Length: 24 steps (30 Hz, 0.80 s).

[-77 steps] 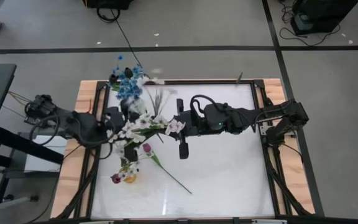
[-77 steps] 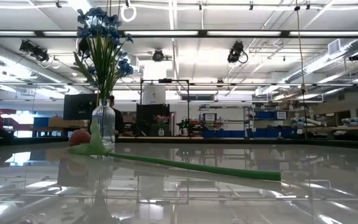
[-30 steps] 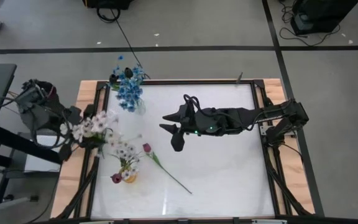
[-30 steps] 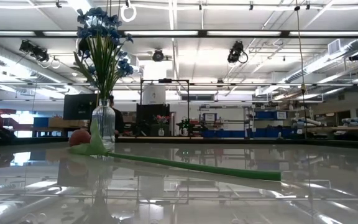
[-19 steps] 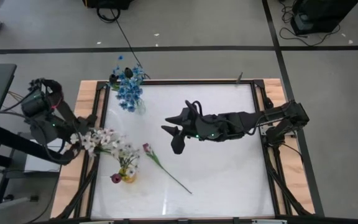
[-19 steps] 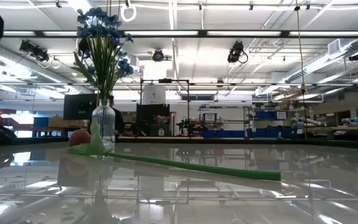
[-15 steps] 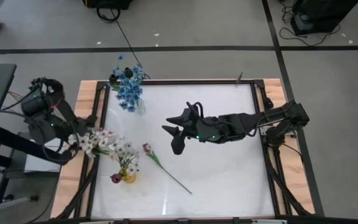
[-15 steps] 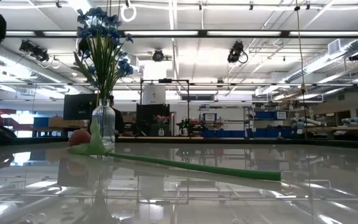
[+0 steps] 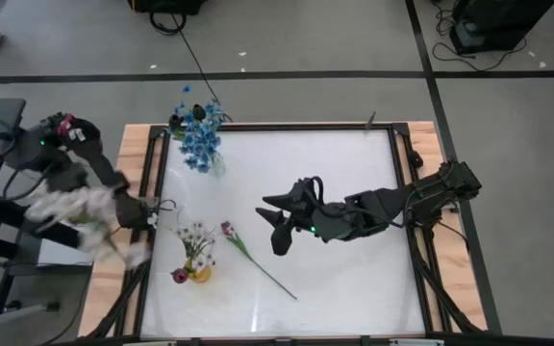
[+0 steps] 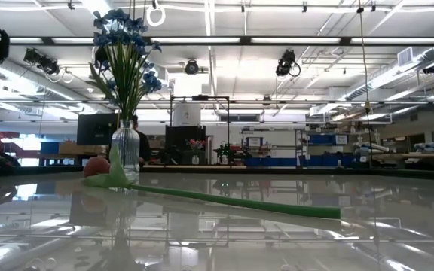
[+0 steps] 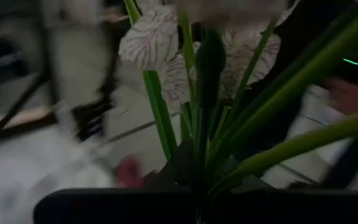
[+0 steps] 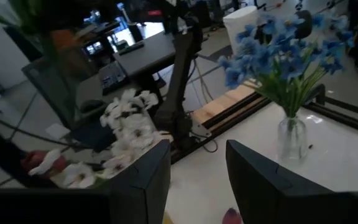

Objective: Sort flowers into vase by color
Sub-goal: Put the white flowers into the yellow vase

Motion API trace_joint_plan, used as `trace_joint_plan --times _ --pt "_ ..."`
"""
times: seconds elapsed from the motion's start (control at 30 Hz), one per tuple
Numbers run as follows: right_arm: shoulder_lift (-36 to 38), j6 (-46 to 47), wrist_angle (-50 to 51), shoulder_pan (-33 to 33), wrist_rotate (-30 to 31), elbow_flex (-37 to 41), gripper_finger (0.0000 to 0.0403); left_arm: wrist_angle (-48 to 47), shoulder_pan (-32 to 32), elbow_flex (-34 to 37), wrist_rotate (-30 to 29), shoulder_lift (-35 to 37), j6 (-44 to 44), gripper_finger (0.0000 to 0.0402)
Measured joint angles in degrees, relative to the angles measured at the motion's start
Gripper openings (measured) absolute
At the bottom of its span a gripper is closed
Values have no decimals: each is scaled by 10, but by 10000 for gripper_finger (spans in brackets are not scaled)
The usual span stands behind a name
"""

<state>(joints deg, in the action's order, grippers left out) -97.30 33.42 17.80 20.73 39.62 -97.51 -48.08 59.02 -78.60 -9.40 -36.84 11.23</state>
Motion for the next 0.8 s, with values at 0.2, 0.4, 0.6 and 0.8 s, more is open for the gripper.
trace_joint_plan --times 0.2,0.4,0.6,0.8 --pt "0 20 0 17 19 0 163 85 0 64 52 -19 -101 6" --pt "0 29 -1 22 43 0 162 158 0 190 24 -14 -107 6" --pt "0 41 -1 19 43 0 162 268 0 305 -77 17 -115 6" --pt "0 46 -2 16 39 0 162 269 -1 321 -152 32 -146 6"
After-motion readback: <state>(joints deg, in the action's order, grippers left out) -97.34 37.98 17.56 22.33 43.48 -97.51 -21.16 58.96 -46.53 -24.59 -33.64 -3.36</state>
